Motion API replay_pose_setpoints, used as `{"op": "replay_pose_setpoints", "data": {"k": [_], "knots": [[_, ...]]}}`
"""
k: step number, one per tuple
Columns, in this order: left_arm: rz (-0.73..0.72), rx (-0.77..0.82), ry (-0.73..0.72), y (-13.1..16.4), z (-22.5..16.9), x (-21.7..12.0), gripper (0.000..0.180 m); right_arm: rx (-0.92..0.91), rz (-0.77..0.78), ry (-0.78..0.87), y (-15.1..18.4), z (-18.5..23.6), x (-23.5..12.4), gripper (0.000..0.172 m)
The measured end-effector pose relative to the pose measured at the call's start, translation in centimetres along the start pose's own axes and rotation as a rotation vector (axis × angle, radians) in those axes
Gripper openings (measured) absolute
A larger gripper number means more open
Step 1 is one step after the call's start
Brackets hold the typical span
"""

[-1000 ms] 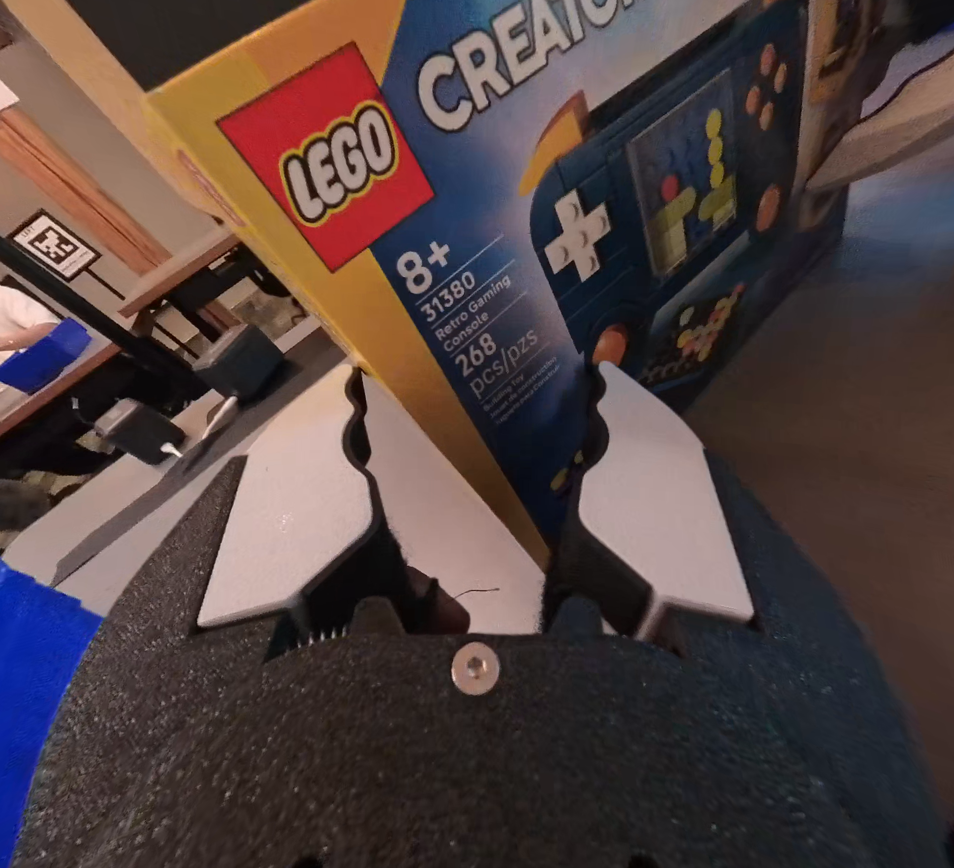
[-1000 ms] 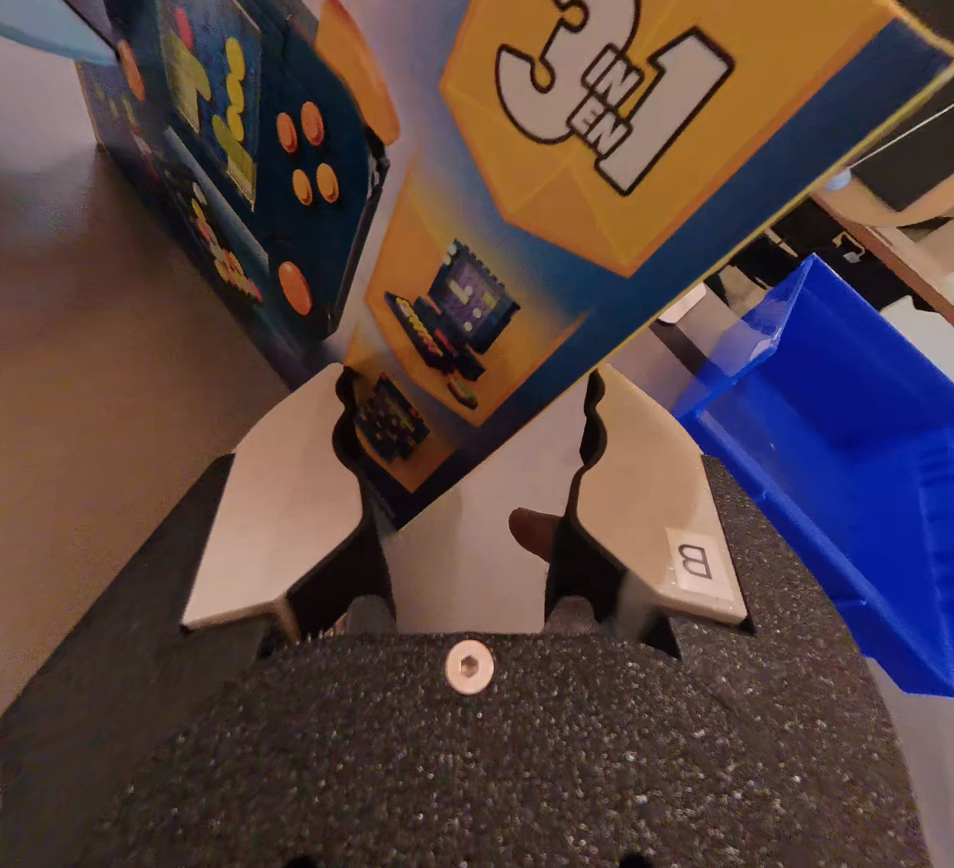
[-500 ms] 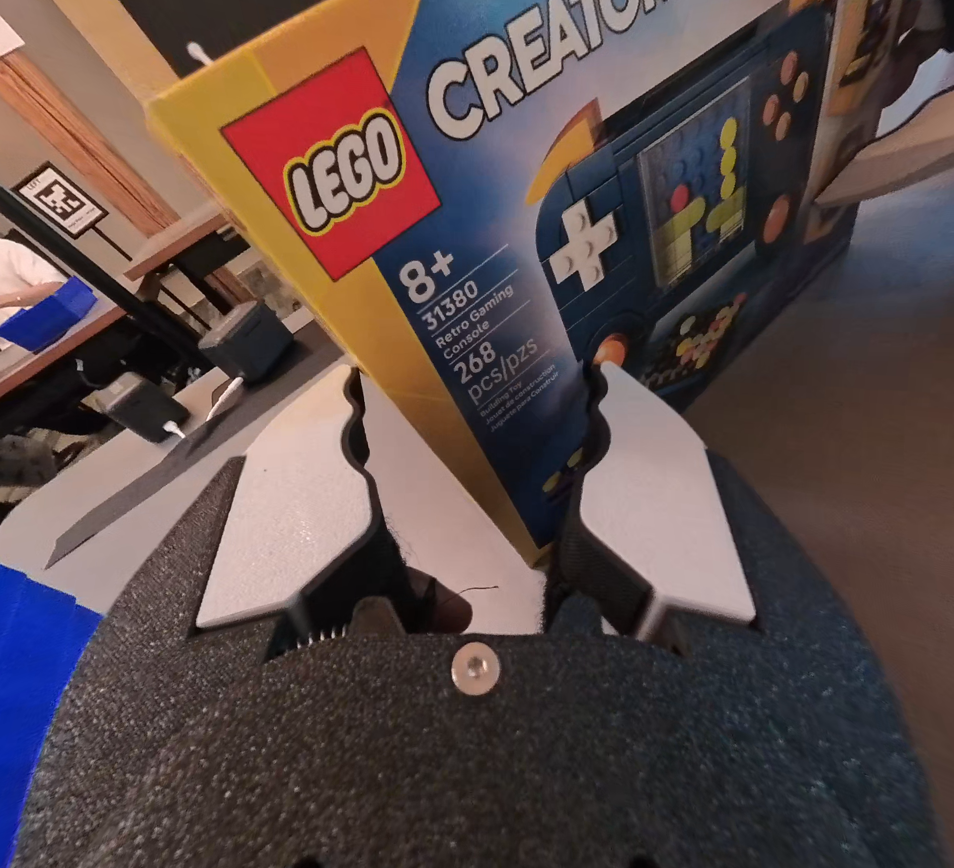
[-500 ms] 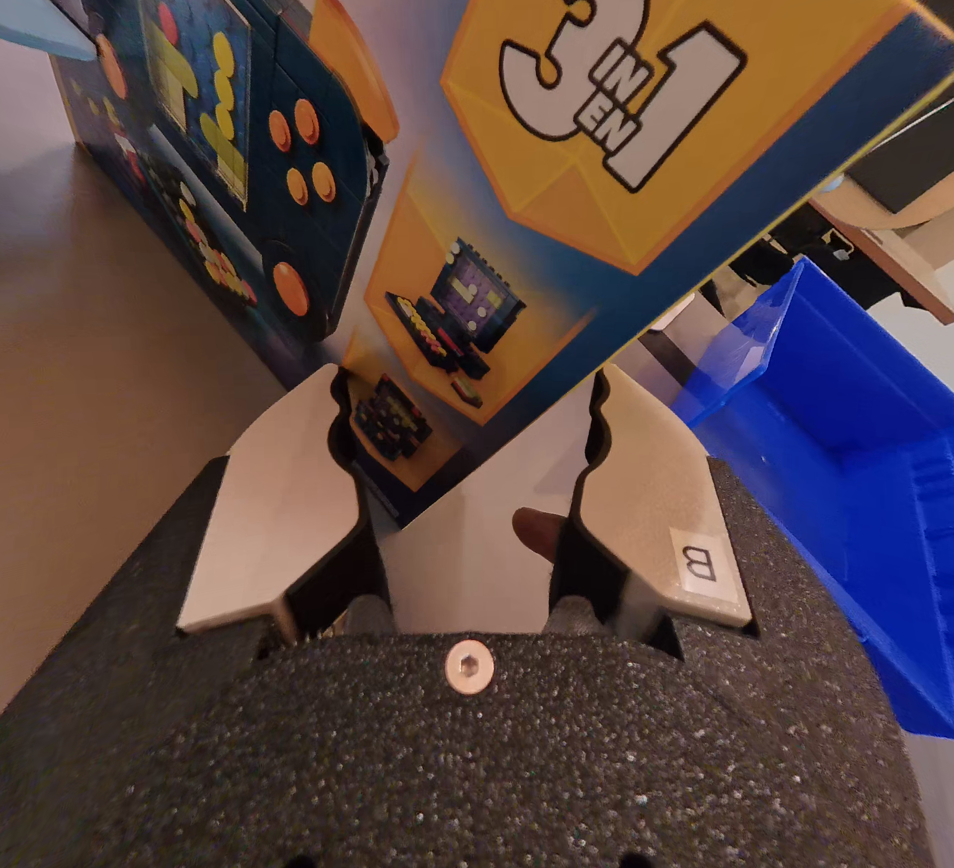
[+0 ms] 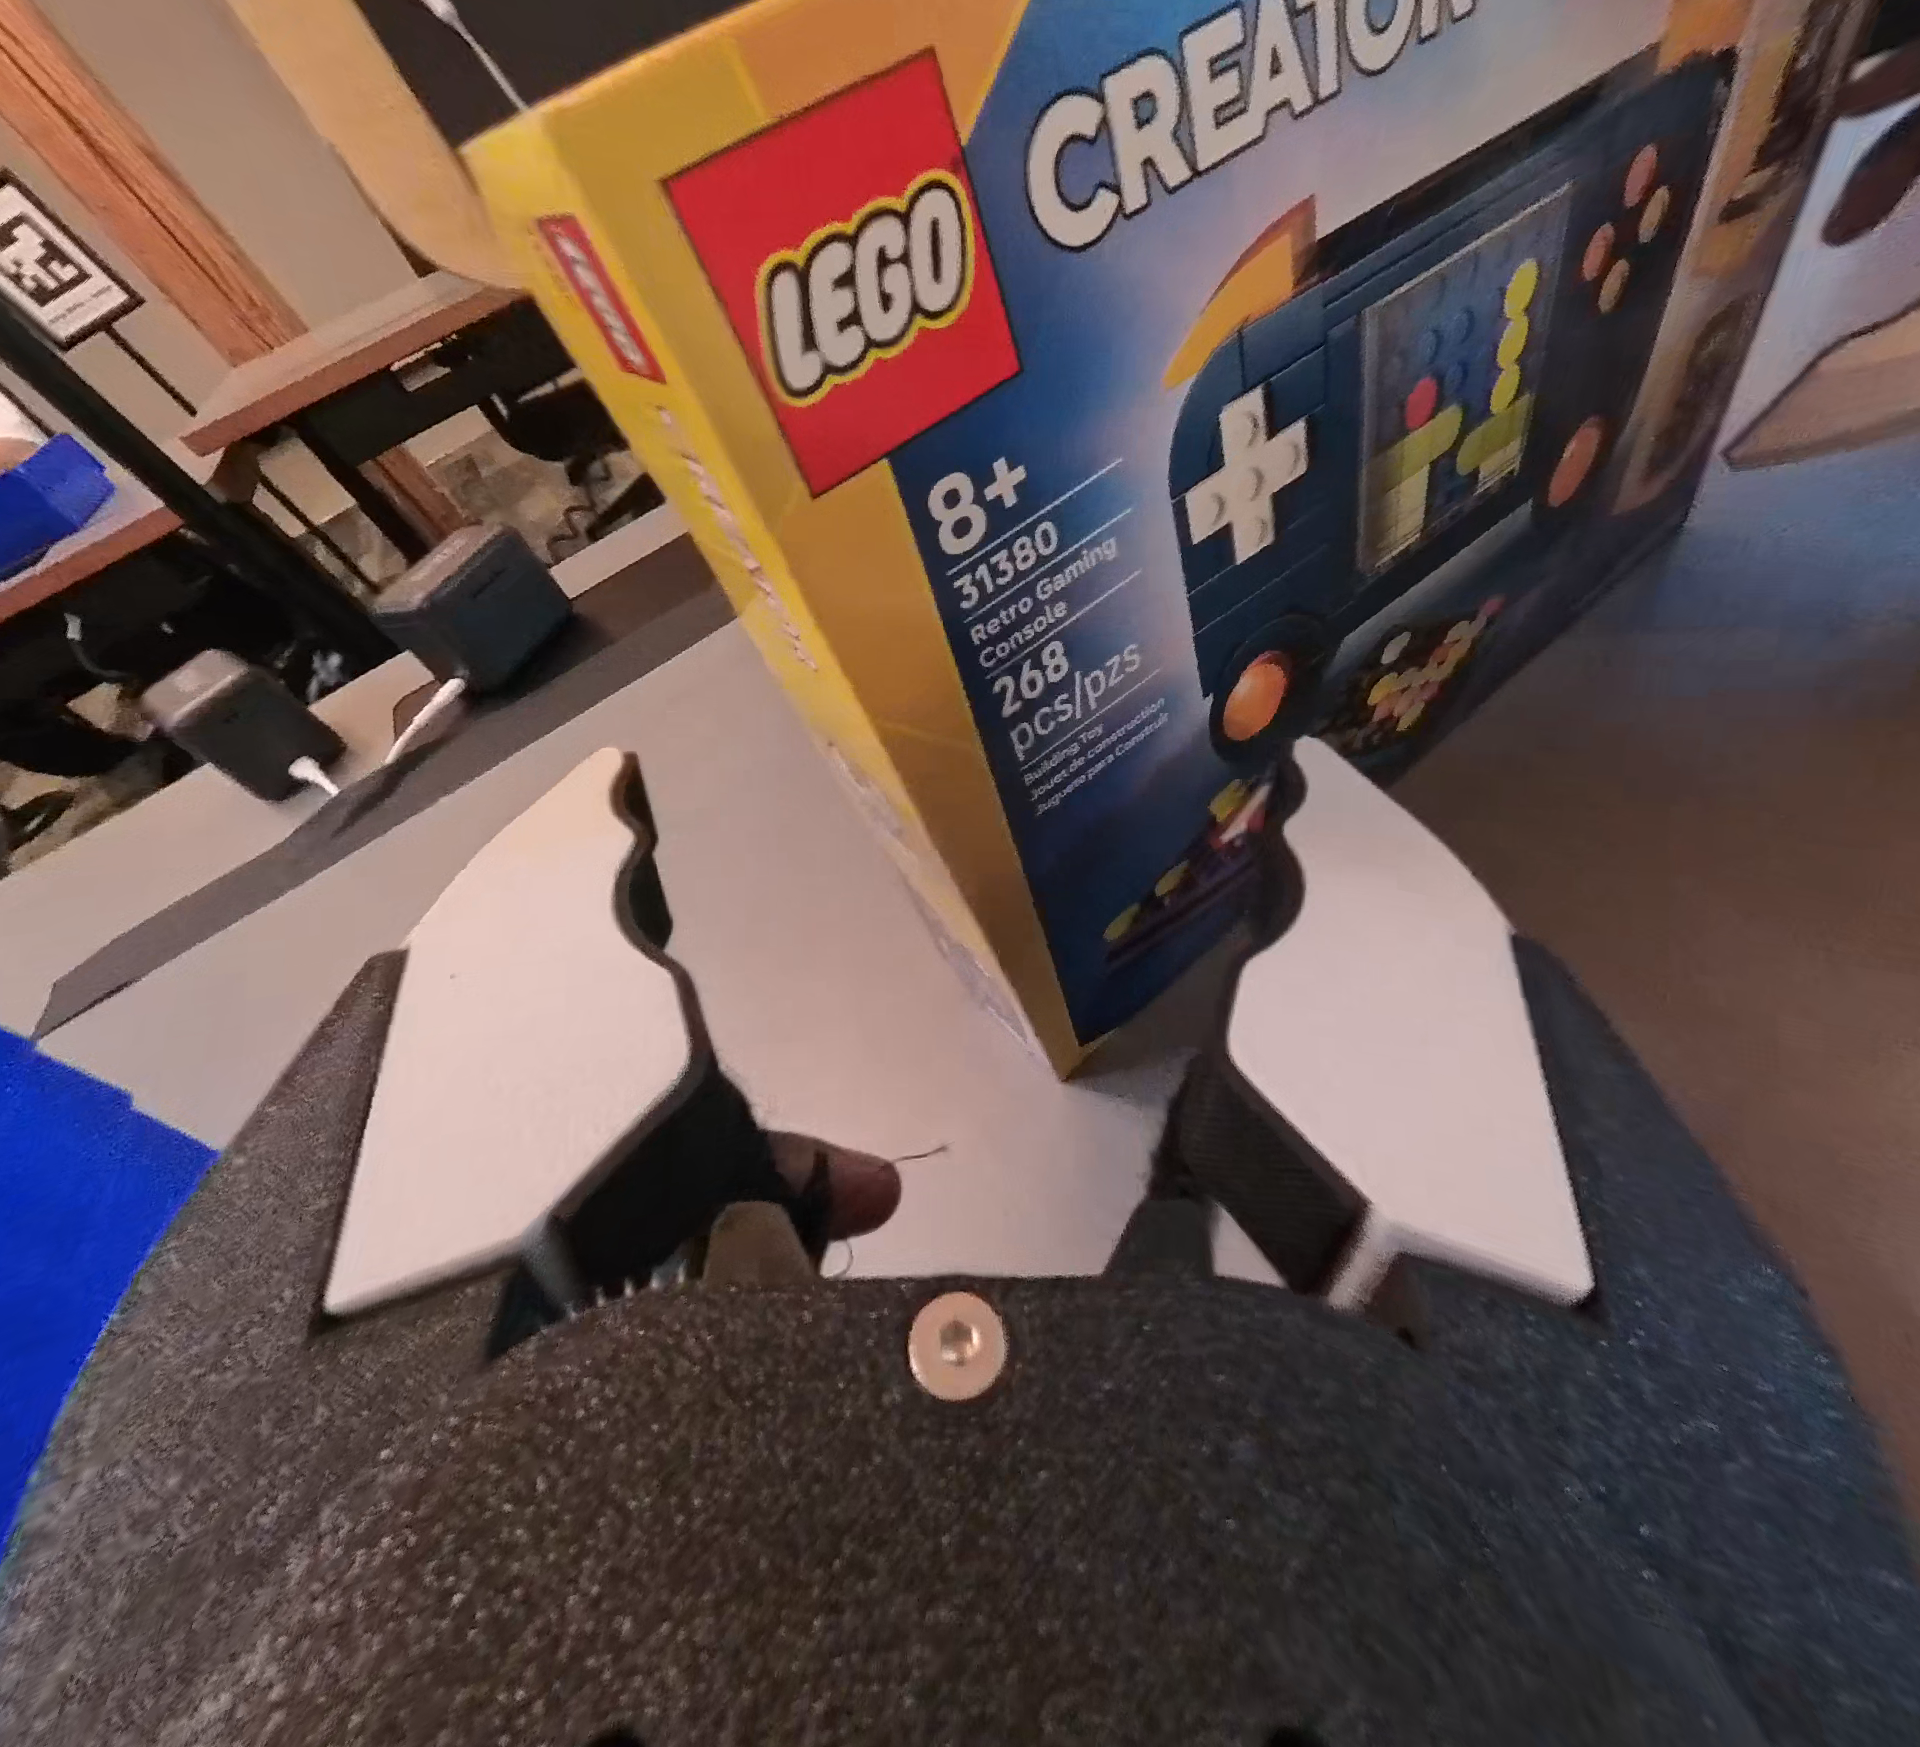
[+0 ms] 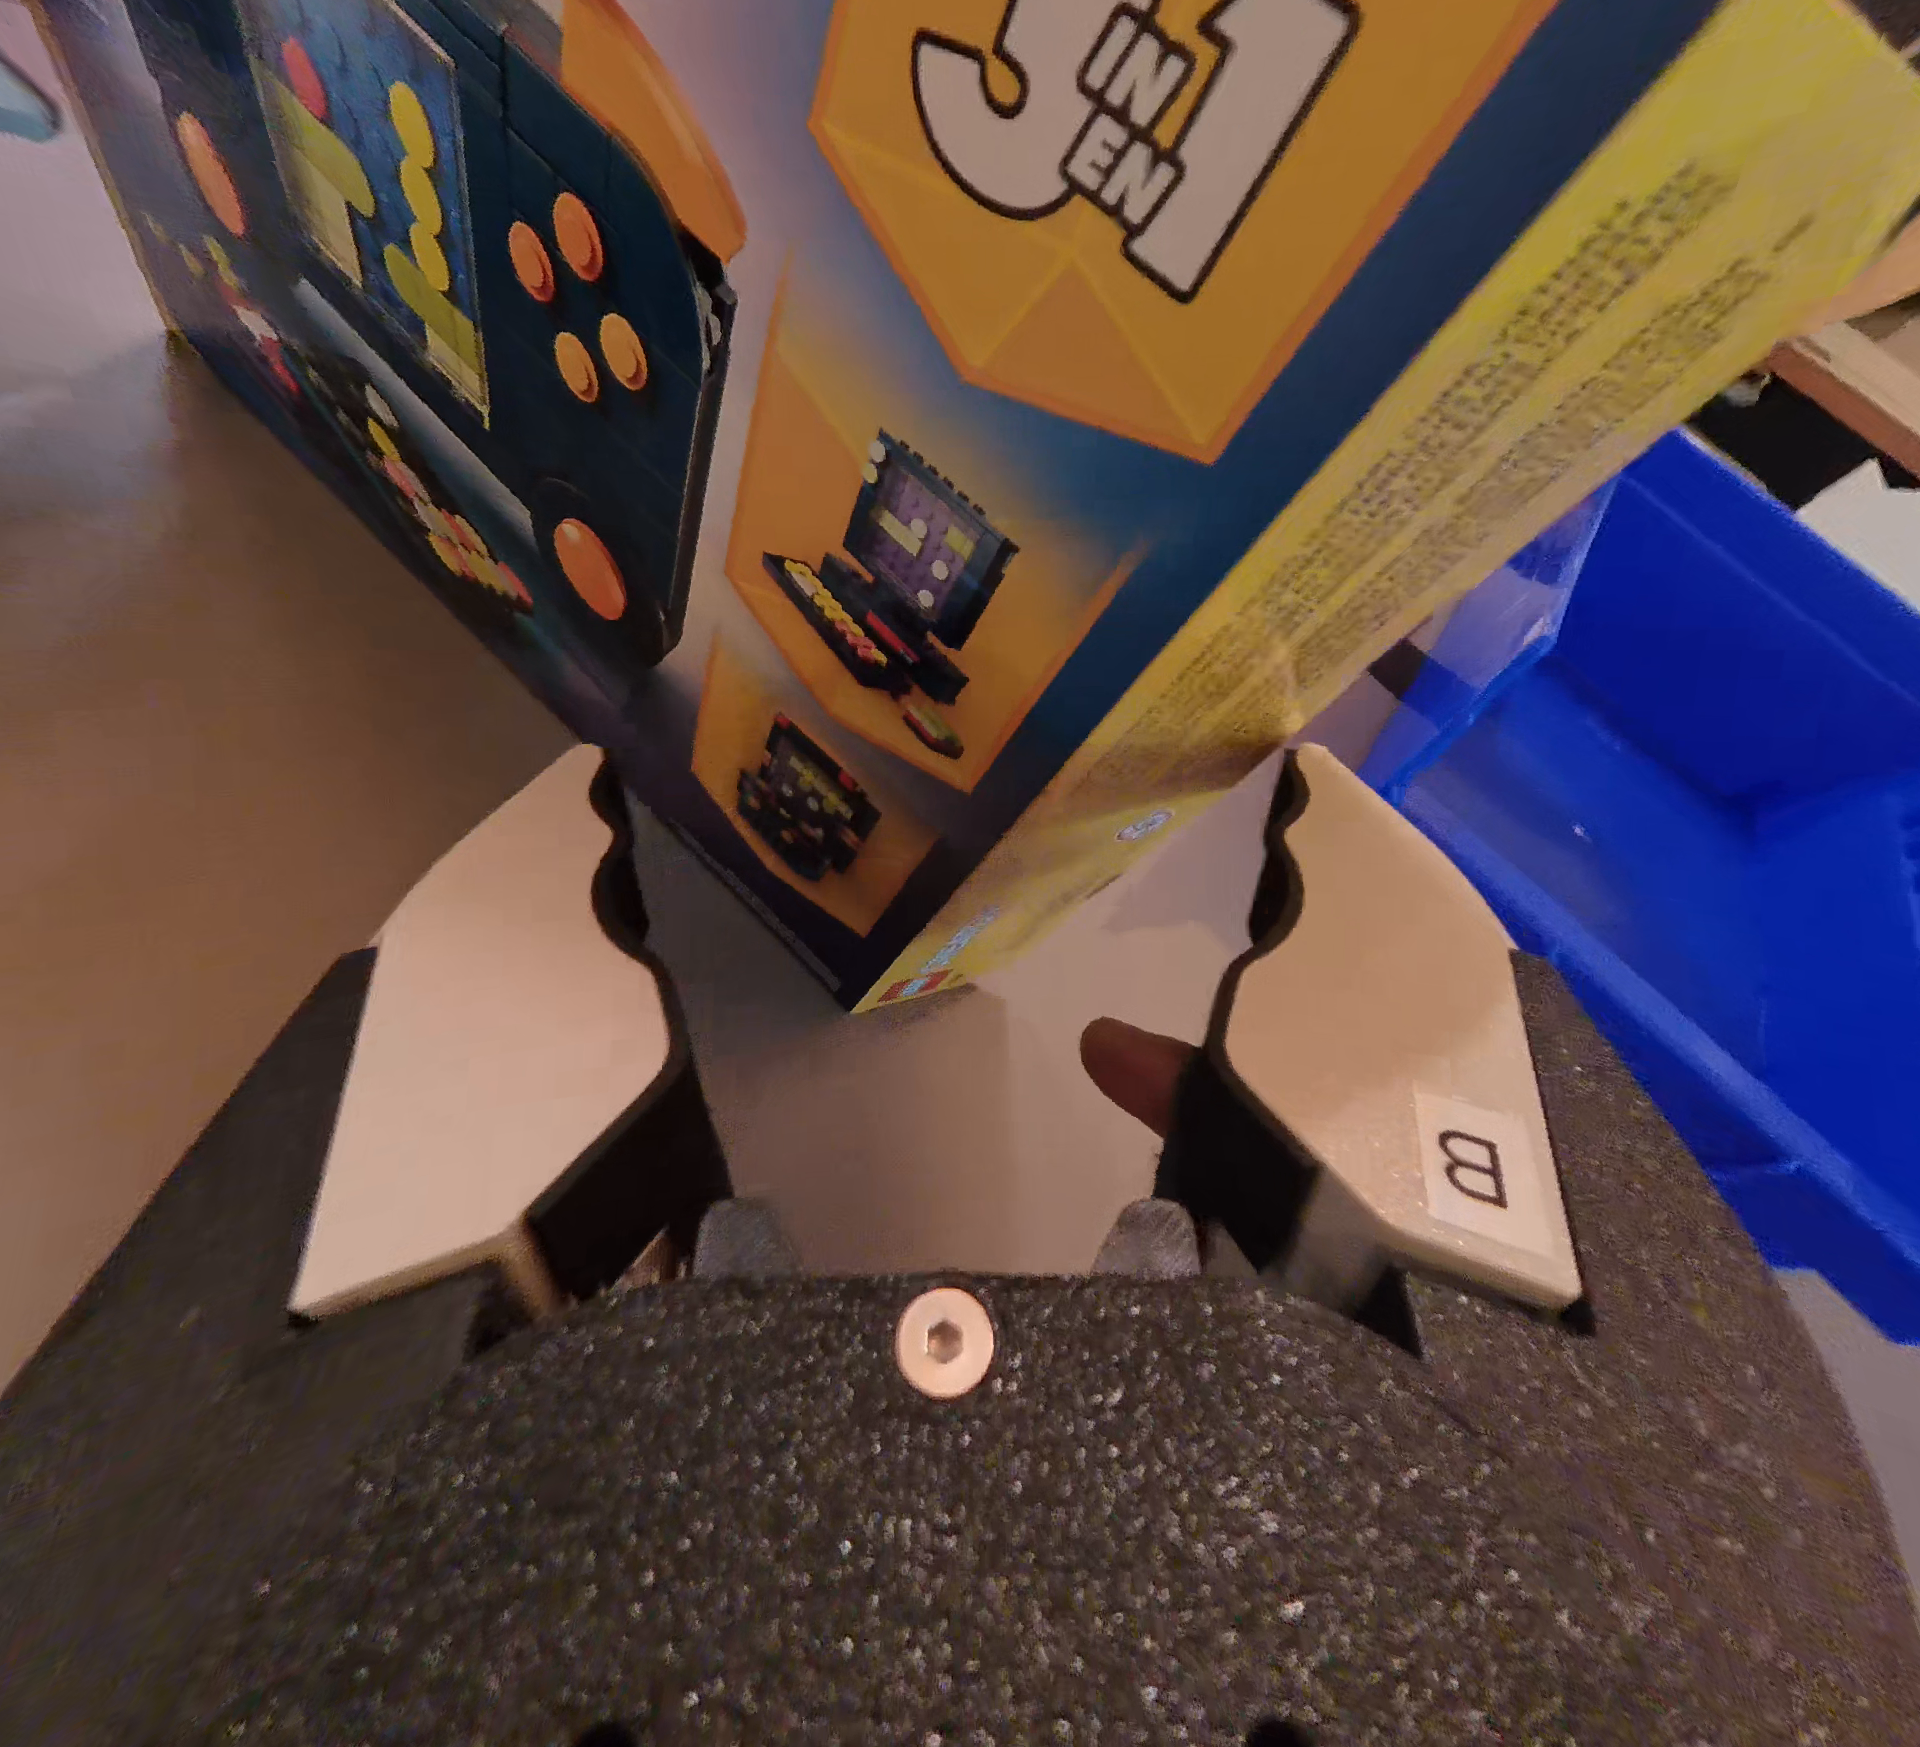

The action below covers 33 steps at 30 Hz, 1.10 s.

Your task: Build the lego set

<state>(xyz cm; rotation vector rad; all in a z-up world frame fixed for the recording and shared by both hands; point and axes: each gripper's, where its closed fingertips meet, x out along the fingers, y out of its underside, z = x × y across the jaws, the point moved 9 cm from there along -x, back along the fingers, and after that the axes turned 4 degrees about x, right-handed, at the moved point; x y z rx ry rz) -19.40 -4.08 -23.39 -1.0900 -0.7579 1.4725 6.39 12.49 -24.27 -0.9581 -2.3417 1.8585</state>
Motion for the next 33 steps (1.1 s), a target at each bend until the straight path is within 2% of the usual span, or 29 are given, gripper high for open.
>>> {"op": "replay_pose_setpoints", "data": {"k": [3,6,8,16,21,28,33], "knots": [[0.036,-0.067,-0.063,-0.5,0.0,-1.4,0.134,0.085,0.018,0.05,-0.3,0.4,-1.3,0.128],[0.045,-0.099,-0.123,-1.3,-0.7,-3.1,0.146,0.163,0.035,0.162,-0.4,1.1,-2.9,0.137],[0.052,-0.126,-0.168,-1.9,-1.5,-4.1,0.146,0.193,0.067,0.243,-0.5,1.7,-3.9,0.147],[0.015,-0.241,-0.298,-4.6,-6.0,-8.0,0.146,0.355,-0.05,0.35,-3.1,7.0,-8.5,0.147],[0.004,-0.311,-0.344,-4.3,-9.1,-9.2,0.146,0.375,-0.077,0.369,-2.8,10.7,-10.0,0.145],[-0.065,-0.314,-0.412,-4.4,-12.5,-12.2,0.145,0.418,-0.224,0.458,-1.9,13.8,-13.8,0.14],[-0.066,-0.34,-0.406,-3.3,-14.0,-13.3,0.145,0.395,-0.238,0.441,-1.6,16.2,-13.2,0.141]]}}
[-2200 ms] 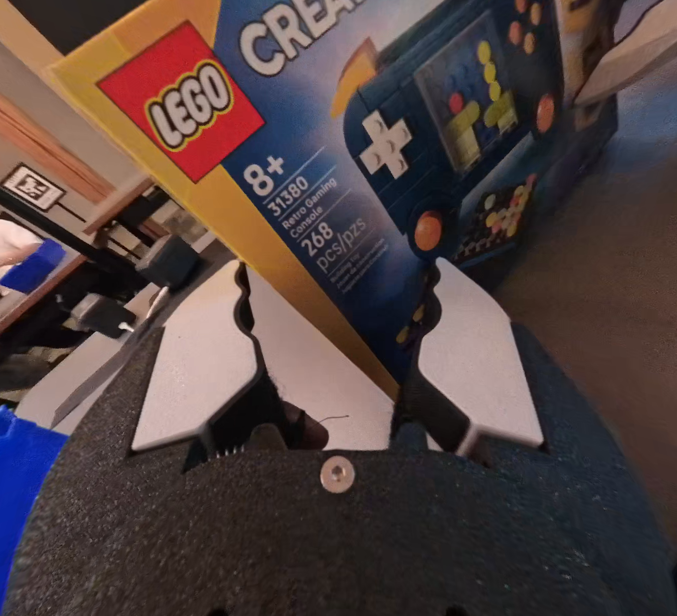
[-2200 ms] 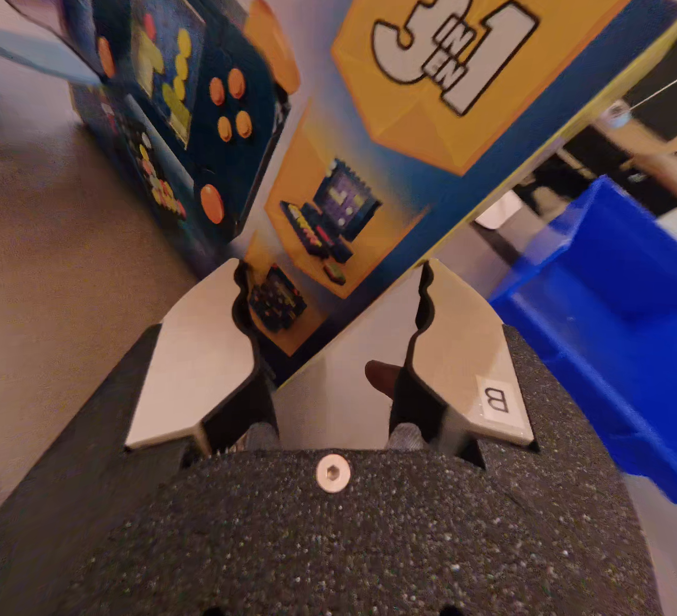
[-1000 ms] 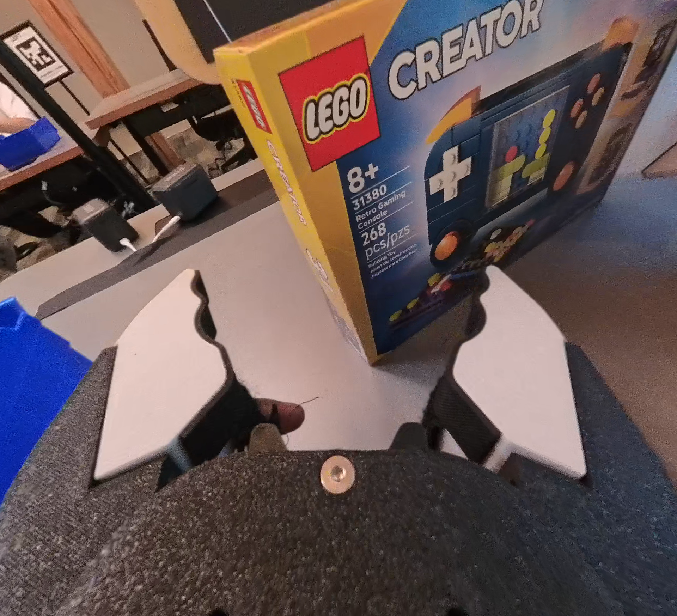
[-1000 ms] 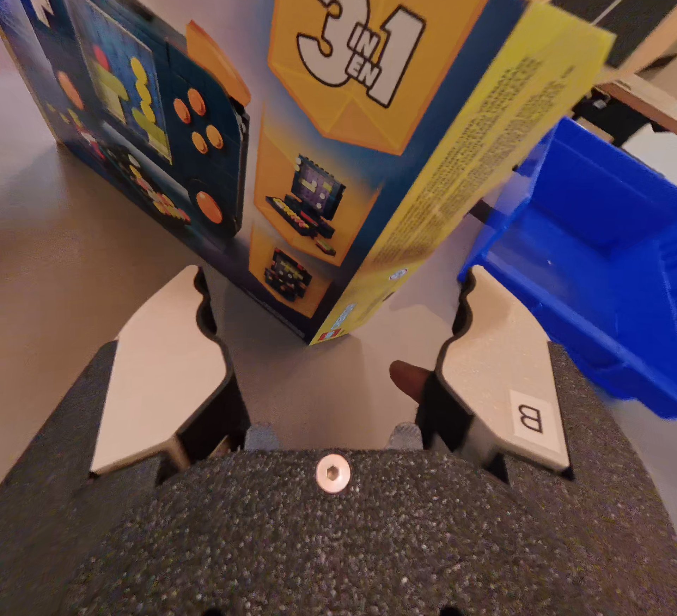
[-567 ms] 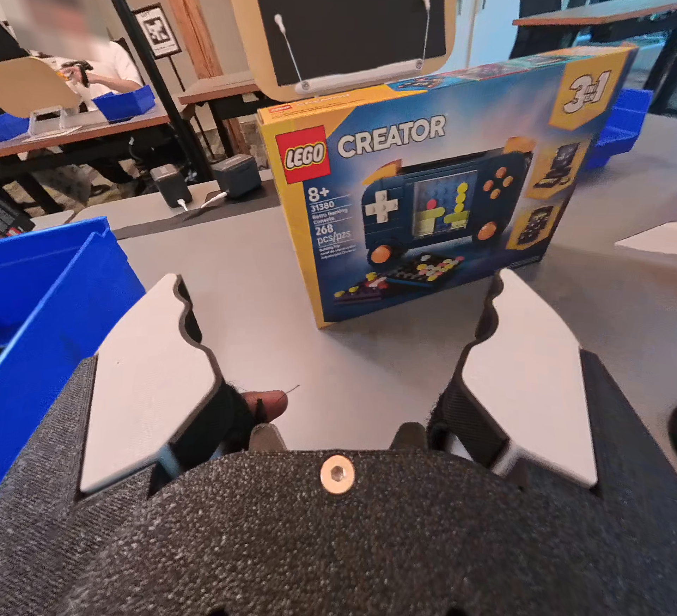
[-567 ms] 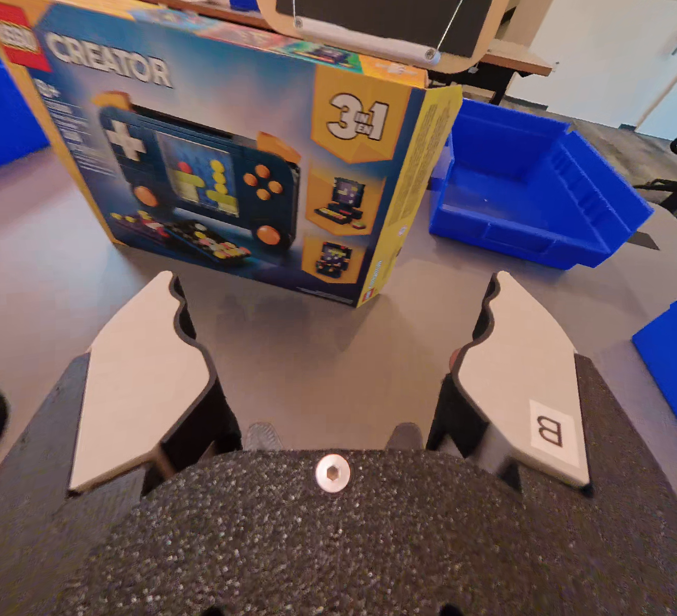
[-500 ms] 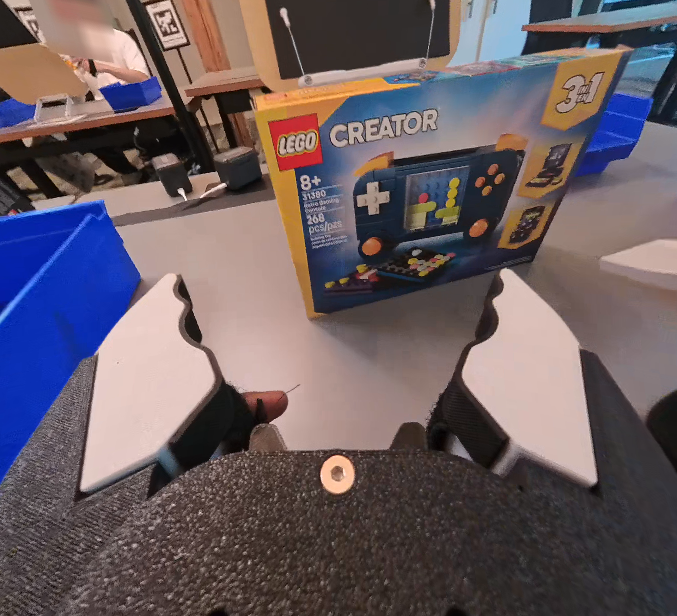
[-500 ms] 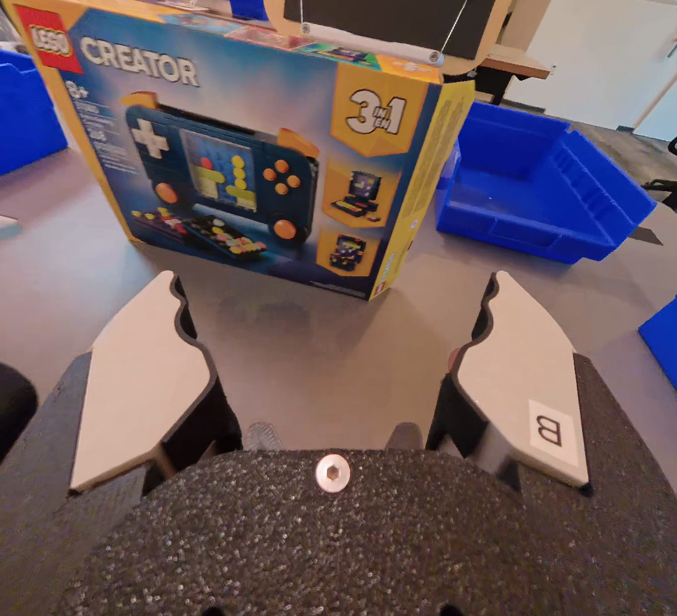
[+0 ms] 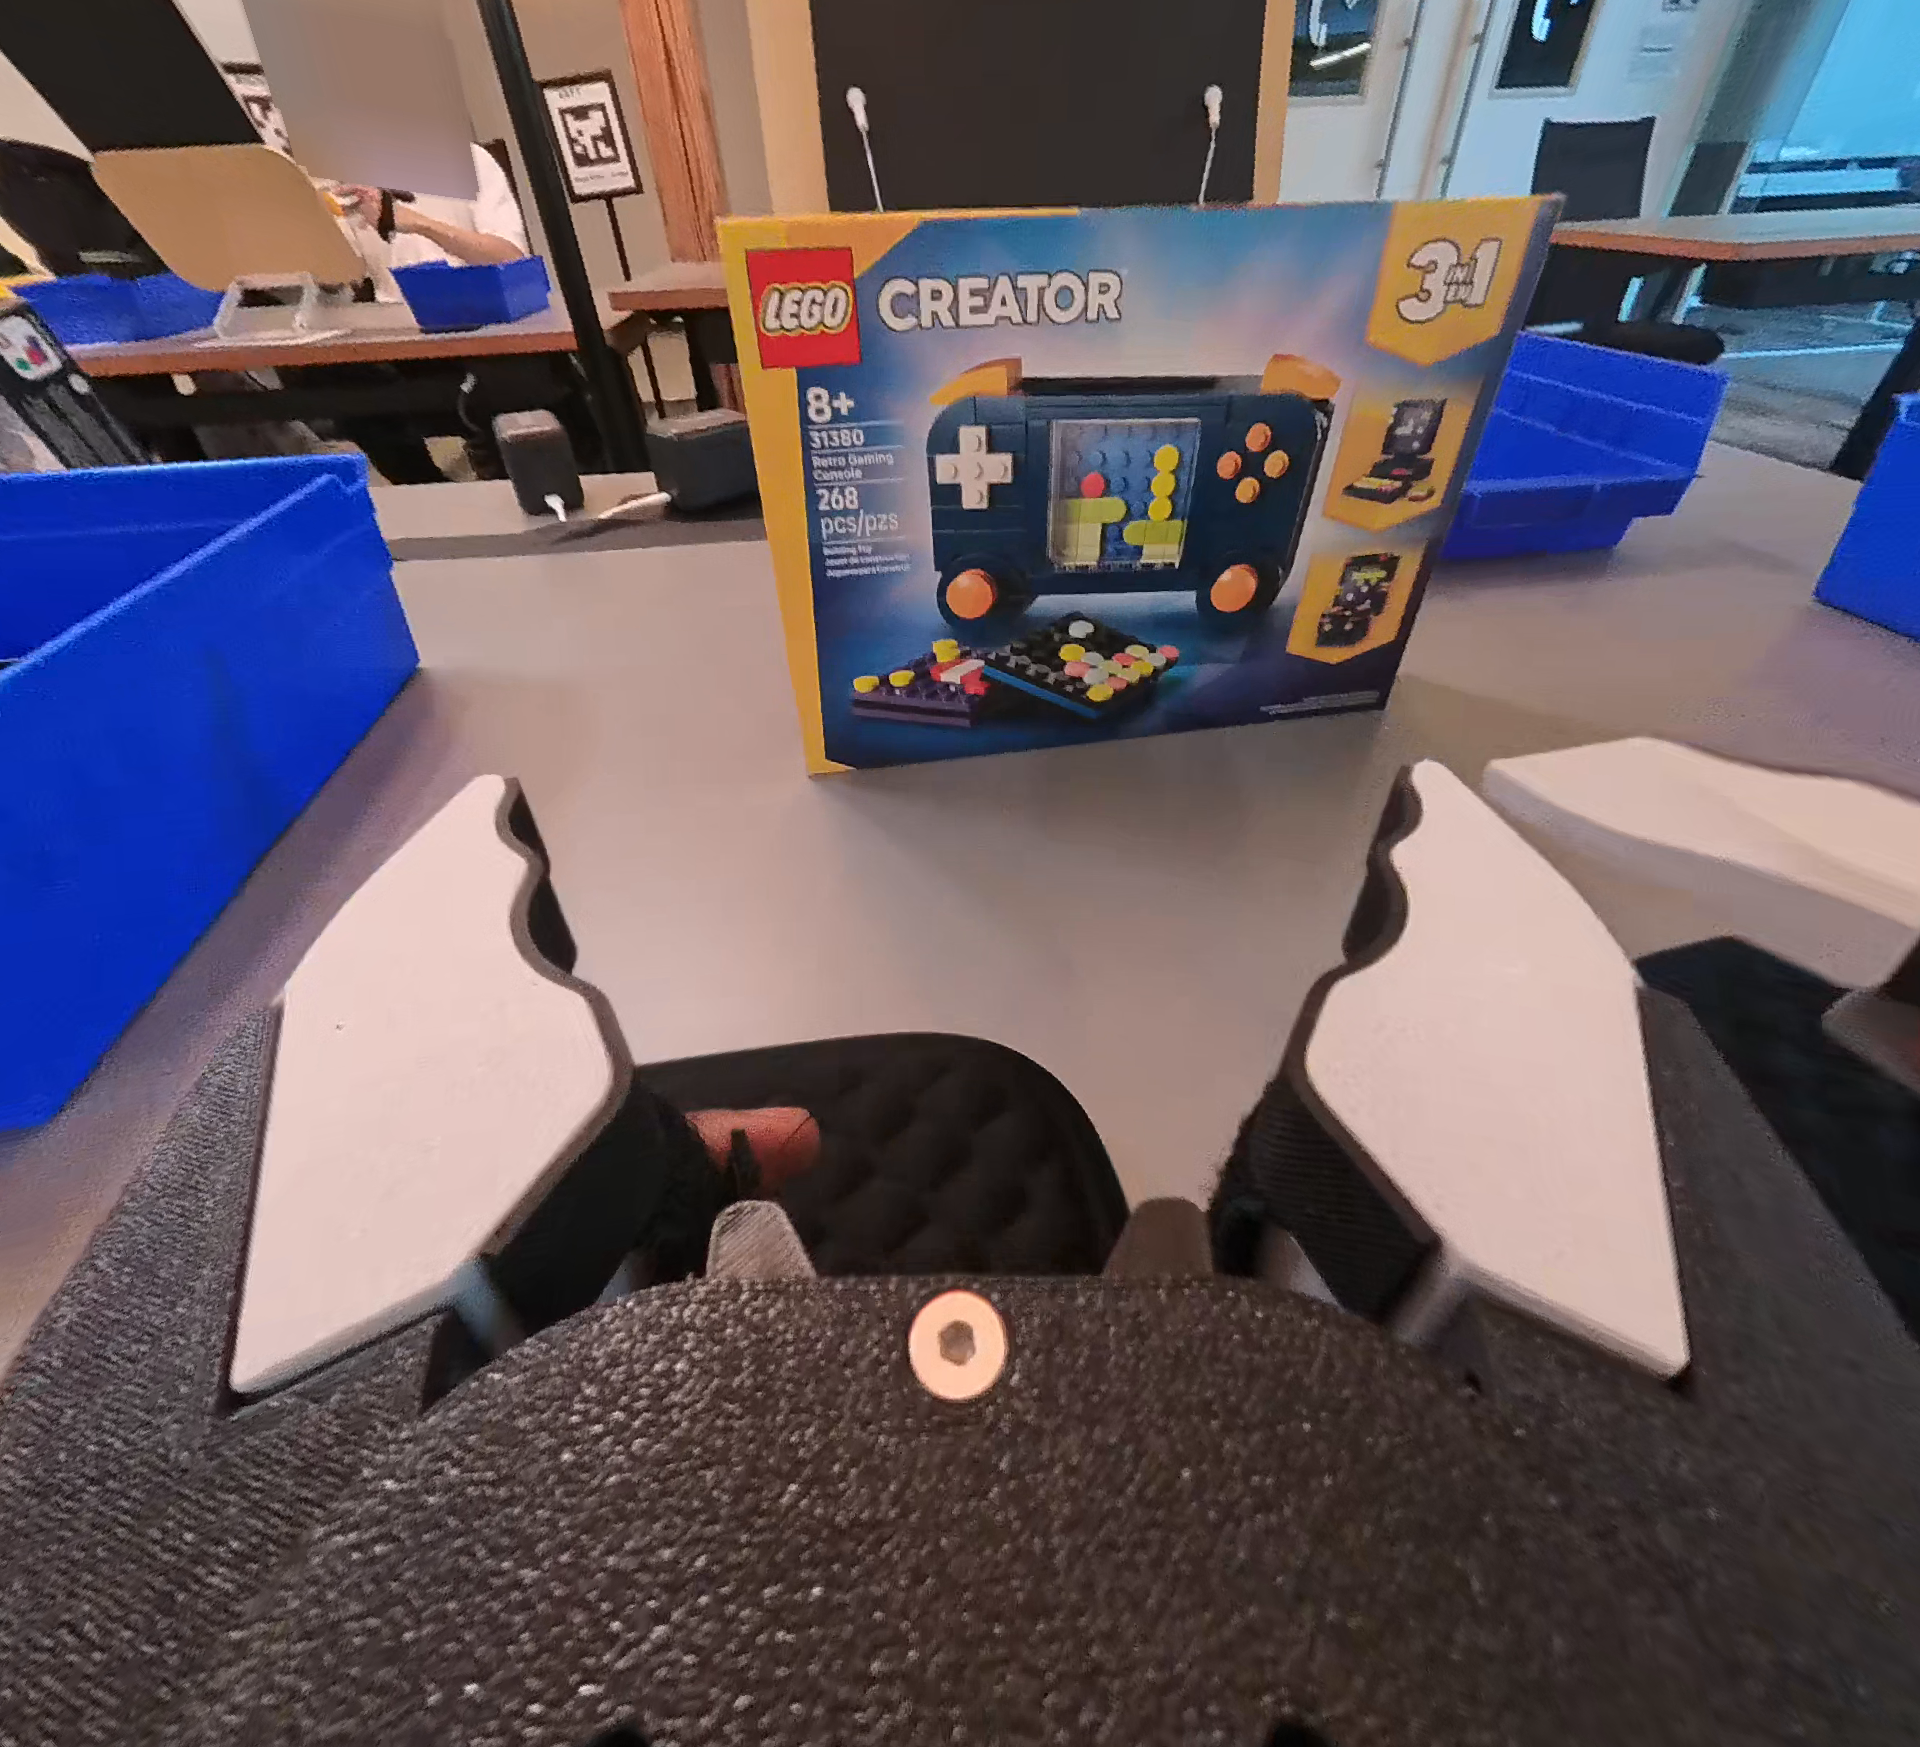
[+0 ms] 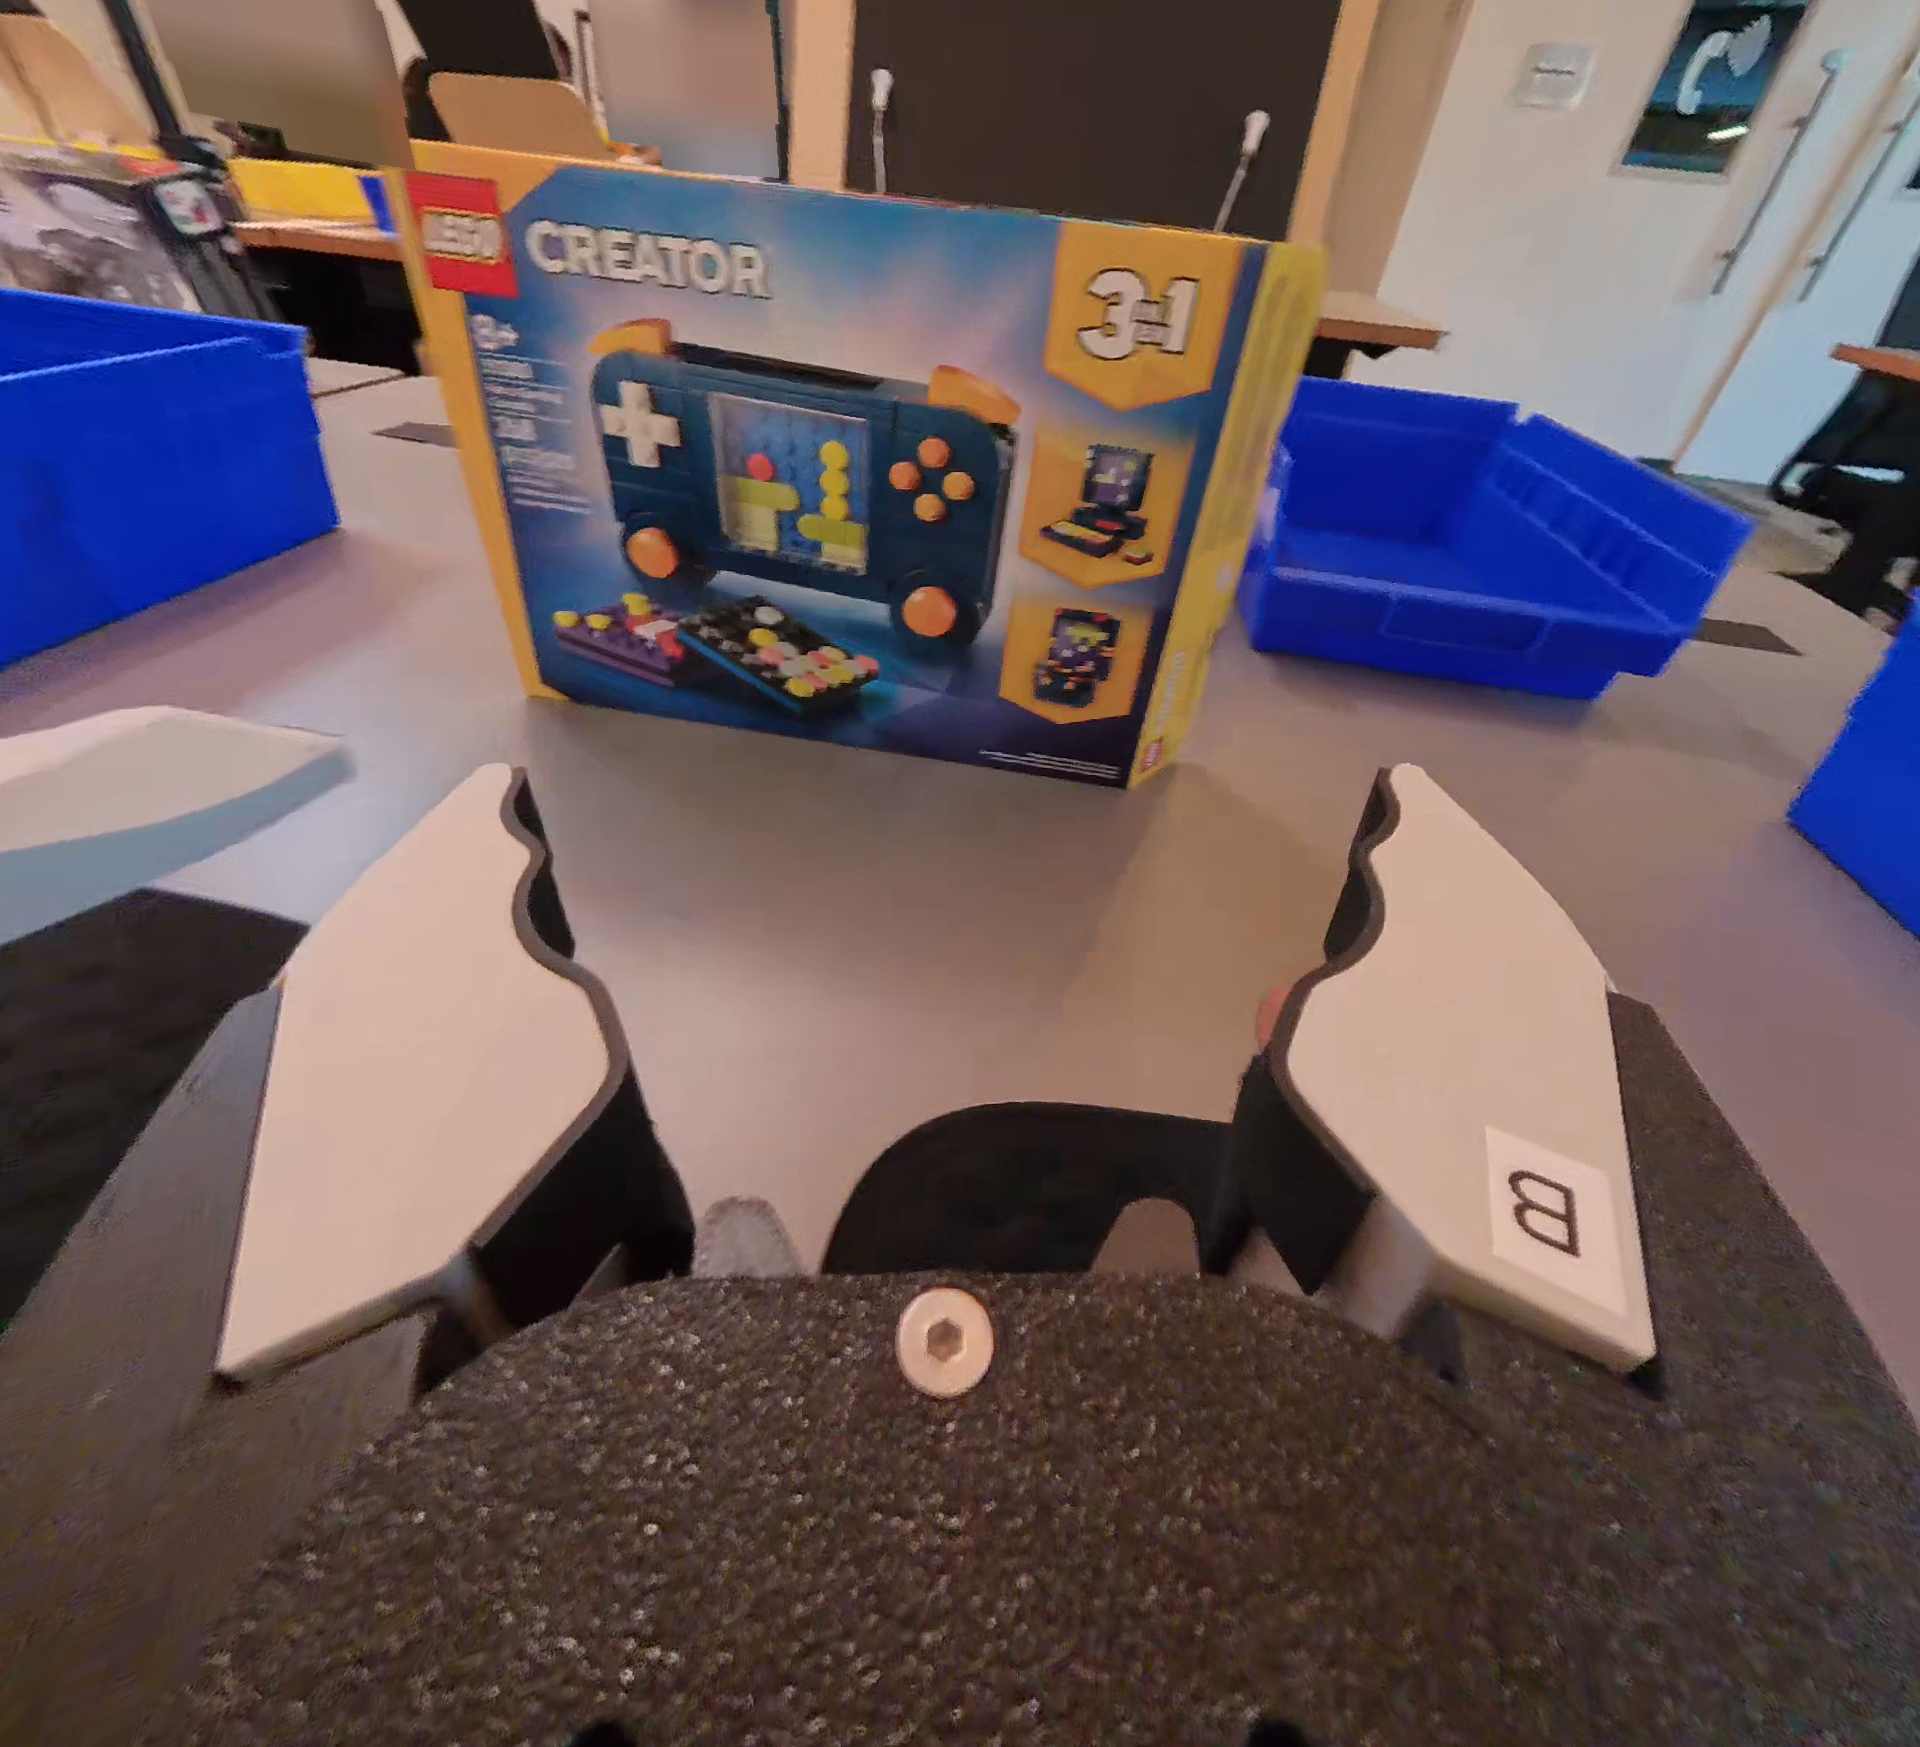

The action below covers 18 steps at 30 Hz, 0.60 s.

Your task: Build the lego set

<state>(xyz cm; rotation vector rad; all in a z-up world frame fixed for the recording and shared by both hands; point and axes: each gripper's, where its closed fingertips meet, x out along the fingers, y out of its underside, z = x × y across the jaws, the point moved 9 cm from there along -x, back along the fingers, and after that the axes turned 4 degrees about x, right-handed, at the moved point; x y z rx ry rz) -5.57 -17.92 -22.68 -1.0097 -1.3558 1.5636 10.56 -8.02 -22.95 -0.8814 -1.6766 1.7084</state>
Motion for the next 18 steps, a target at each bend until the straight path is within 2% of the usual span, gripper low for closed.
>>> {"op": "replay_pose_setpoints", "data": {"k": [6,18], "knots": [[-0.017,-0.007,-0.011,0.42,-0.46,0.24,0.145,-0.078,-0.108,0.006,0.29,1.47,-0.58,0.139],[-0.046,0.031,-0.032,0.61,-0.98,0.25,0.143,-0.049,-0.092,0.008,0.53,1.11,-0.25,0.135]]}}
